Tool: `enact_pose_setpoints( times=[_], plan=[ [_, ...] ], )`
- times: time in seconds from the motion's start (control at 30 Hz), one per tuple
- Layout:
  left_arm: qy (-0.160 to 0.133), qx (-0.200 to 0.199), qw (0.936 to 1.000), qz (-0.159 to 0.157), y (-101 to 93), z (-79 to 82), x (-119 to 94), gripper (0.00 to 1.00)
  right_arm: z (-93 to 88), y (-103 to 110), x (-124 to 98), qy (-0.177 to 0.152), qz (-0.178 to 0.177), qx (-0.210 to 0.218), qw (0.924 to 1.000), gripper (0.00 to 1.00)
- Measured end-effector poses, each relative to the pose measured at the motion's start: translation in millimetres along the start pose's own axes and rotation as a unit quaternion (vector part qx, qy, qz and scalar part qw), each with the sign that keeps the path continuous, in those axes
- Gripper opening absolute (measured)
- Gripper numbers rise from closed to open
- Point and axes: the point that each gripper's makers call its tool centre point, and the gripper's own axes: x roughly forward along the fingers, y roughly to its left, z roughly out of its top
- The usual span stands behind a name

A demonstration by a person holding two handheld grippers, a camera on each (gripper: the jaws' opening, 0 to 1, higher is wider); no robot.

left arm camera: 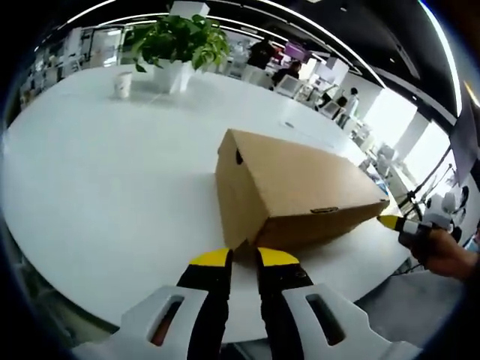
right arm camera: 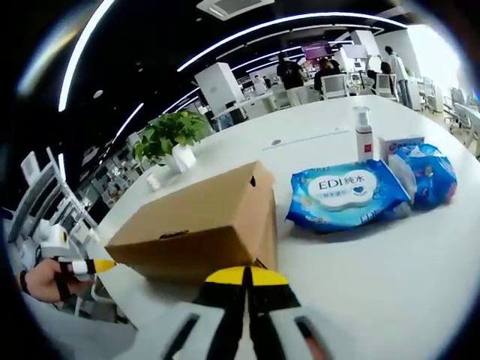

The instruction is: Operate the shoe box by opening the lid, removing the specified soft item, and placing it in the target area until the item is outside and the box remains undamaged.

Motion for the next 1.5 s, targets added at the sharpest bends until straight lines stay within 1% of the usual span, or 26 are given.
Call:
enact_pose_setpoints(
  times=[0.17, 0.3, 0.37, 0.47, 0.53, 0.6, 0.7, 0.8, 0.87, 0.9, 0.97, 1.03, 1.1, 1.17, 1.23, 1.3, 1.37, 1.43, 1.5],
  plan=[
    [0.001, -0.003, 1.0000, 0.000, 0.6, -1.2, -1, 0.11, 2.9, 0, 1, -0.003, 0.002, 0.001, 1.0000, 0.00],
    [-0.003, -0.009, 1.0000, 0.003, 4.5, 1.2, -5, 0.11, 2.1, 1, 0, 0.000, 0.004, -0.001, 1.0000, 0.00],
    [-0.009, -0.015, 0.9998, 0.004, 6.7, 4.9, -9, 0.11, 3.1, 0, -3, 0.001, 0.002, -0.005, 1.0000, 0.00],
    [-0.026, -0.037, 0.9990, 0.004, 9.3, 14.5, -15, 0.12, 6.9, -4, -10, -0.002, -0.001, -0.004, 1.0000, 0.00],
    [-0.042, -0.054, 0.9976, 0.007, 12.1, 24.0, -20, 0.14, 9.3, -7, -13, -0.004, -0.006, -0.004, 1.0000, 0.00],
    [-0.062, -0.078, 0.9950, 0.006, 13.3, 35.5, -25, 0.17, 15.7, -14, -18, -0.015, -0.015, 0.008, 0.9998, 0.00],
    [-0.074, -0.081, 0.9939, -0.014, 6.5, 49.0, -26, 0.23, 32.1, -19, -25, -0.042, -0.018, 0.027, 0.9986, 0.07],
    [-0.075, -0.079, 0.9936, -0.028, -1.8, 55.0, -21, 0.29, 47.0, -14, -25, -0.061, -0.001, 0.045, 0.9971, 0.18],
    [-0.068, -0.075, 0.9943, -0.033, -6.5, 54.0, -16, 0.30, 53.8, -6, -23, -0.068, 0.013, 0.051, 0.9963, 0.23],
    [-0.065, -0.073, 0.9945, -0.036, -9.1, 53.2, -14, 0.30, 55.3, -3, -21, -0.067, 0.018, 0.049, 0.9964, 0.27],
    [-0.054, -0.074, 0.9948, -0.046, -16.5, 49.0, -6, 0.30, 56.4, 5, -14, -0.061, 0.032, 0.043, 0.9967, 0.30],
    [-0.043, -0.070, 0.9950, -0.057, -24.4, 44.3, 1, 0.32, 52.7, 12, -7, -0.049, 0.041, 0.041, 0.9971, 0.32],
    [-0.032, -0.070, 0.9952, -0.060, -28.7, 38.9, 7, 0.34, 48.1, 14, -1, -0.037, 0.040, 0.043, 0.9976, 0.32],
    [-0.023, -0.069, 0.9956, -0.059, -30.6, 34.1, 11, 0.34, 44.2, 14, 3, -0.030, 0.039, 0.048, 0.9977, 0.32],
    [-0.021, -0.065, 0.9962, -0.054, -29.2, 32.6, 13, 0.35, 38.6, 15, 7, -0.022, 0.040, 0.052, 0.9976, 0.32],
    [-0.014, -0.065, 0.9967, -0.047, -24.6, 29.7, 15, 0.31, 24.9, 16, 11, 0.003, 0.039, 0.052, 0.9979, 0.31],
    [-0.003, -0.066, 0.9969, -0.043, -20.8, 24.9, 18, 0.29, 16.3, 13, 13, 0.012, 0.026, 0.045, 0.9986, 0.32],
    [0.006, -0.071, 0.9965, -0.044, -20.3, 21.2, 21, 0.29, 12.8, 10, 14, 0.010, 0.025, 0.057, 0.9980, 0.32],
    [0.014, -0.064, 0.9970, -0.041, -19.6, 18.0, 23, 0.29, 9.2, 9, 16, 0.014, 0.022, 0.058, 0.9980, 0.32]
  ],
)
